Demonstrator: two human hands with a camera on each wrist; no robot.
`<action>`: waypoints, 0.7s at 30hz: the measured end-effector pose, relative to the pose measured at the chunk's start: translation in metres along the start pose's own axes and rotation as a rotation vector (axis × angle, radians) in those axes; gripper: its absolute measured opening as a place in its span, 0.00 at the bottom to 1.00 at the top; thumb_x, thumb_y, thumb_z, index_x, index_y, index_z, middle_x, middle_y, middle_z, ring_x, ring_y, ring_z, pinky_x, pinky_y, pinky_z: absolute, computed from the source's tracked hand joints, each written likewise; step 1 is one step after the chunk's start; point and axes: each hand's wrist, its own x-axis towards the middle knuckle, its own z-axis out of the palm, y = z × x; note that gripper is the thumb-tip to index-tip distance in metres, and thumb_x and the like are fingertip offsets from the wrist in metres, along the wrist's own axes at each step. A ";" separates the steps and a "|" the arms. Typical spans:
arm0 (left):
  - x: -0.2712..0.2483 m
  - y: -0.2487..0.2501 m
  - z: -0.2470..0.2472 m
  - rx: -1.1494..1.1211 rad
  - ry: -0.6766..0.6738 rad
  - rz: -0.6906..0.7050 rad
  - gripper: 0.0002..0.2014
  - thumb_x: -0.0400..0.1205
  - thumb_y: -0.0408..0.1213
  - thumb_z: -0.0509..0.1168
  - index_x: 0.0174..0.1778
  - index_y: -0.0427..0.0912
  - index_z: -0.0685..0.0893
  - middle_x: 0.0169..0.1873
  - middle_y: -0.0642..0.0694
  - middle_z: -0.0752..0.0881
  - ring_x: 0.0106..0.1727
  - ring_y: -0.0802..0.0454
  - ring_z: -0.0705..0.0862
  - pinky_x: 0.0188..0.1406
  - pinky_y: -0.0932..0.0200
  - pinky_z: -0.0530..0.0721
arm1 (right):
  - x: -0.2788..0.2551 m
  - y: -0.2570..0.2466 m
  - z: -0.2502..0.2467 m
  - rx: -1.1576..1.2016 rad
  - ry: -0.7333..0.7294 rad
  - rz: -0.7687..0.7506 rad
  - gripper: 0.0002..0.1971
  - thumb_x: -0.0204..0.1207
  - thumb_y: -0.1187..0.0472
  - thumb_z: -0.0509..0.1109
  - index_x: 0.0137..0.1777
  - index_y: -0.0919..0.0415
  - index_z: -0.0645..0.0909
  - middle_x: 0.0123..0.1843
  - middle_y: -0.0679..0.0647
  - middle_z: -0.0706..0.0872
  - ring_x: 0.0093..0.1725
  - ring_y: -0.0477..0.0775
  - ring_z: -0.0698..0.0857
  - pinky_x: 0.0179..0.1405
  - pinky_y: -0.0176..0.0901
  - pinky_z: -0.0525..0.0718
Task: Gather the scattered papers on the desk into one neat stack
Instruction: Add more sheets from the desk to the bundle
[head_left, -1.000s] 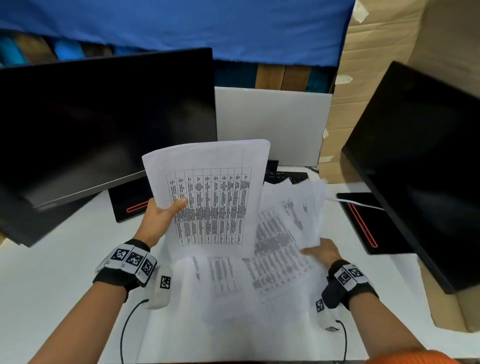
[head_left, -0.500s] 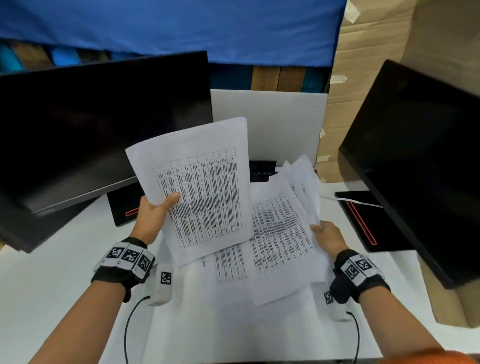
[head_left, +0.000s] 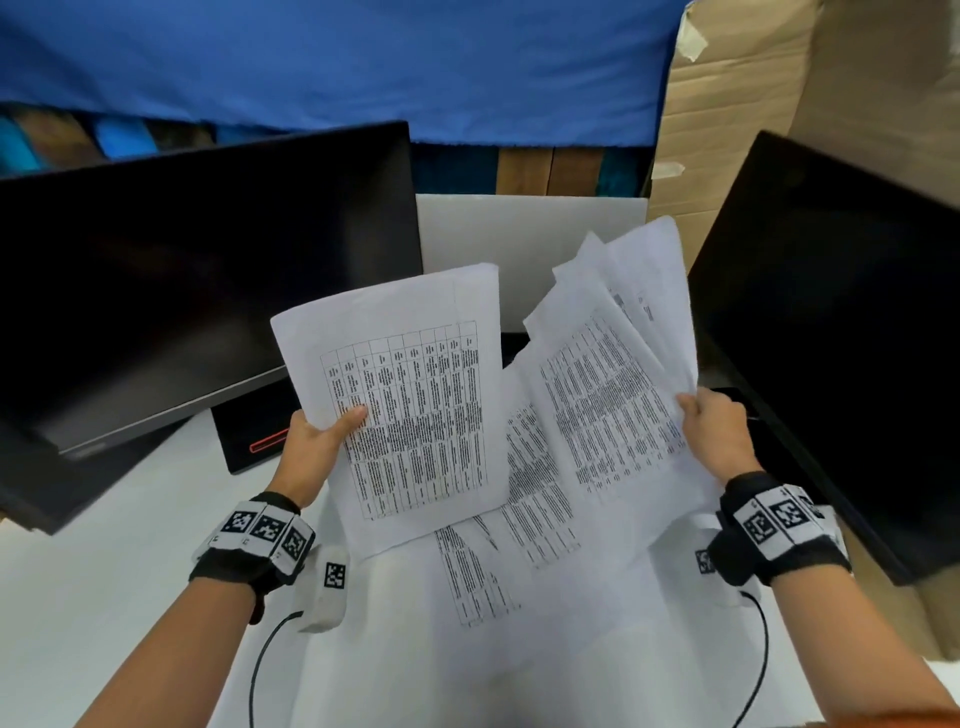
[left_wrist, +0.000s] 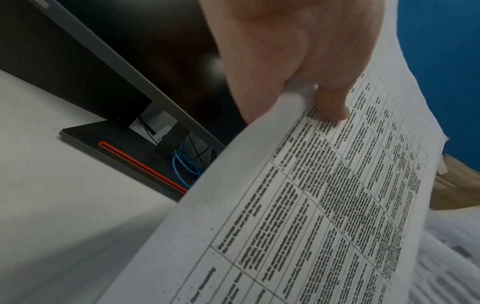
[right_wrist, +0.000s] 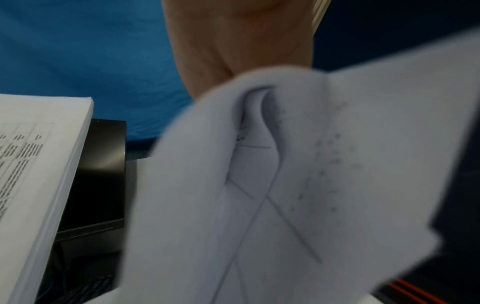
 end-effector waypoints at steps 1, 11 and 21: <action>0.001 0.001 -0.001 0.006 -0.006 -0.003 0.16 0.78 0.33 0.65 0.62 0.44 0.78 0.45 0.59 0.85 0.40 0.74 0.86 0.41 0.72 0.83 | 0.000 -0.003 -0.005 0.020 0.044 0.004 0.17 0.83 0.63 0.55 0.54 0.79 0.78 0.55 0.79 0.82 0.57 0.75 0.80 0.55 0.53 0.76; 0.007 0.002 -0.004 0.046 -0.026 -0.021 0.19 0.79 0.32 0.64 0.66 0.43 0.75 0.50 0.54 0.84 0.47 0.65 0.85 0.45 0.74 0.80 | 0.010 -0.043 -0.080 0.378 0.587 -0.140 0.21 0.82 0.58 0.58 0.54 0.82 0.75 0.55 0.78 0.83 0.56 0.67 0.84 0.56 0.50 0.78; 0.024 0.012 0.017 0.002 -0.121 -0.052 0.17 0.77 0.35 0.66 0.63 0.40 0.79 0.51 0.52 0.87 0.50 0.62 0.87 0.51 0.63 0.86 | -0.019 -0.082 0.009 0.752 0.015 -0.041 0.16 0.82 0.65 0.59 0.67 0.71 0.74 0.62 0.53 0.79 0.64 0.49 0.77 0.49 0.18 0.75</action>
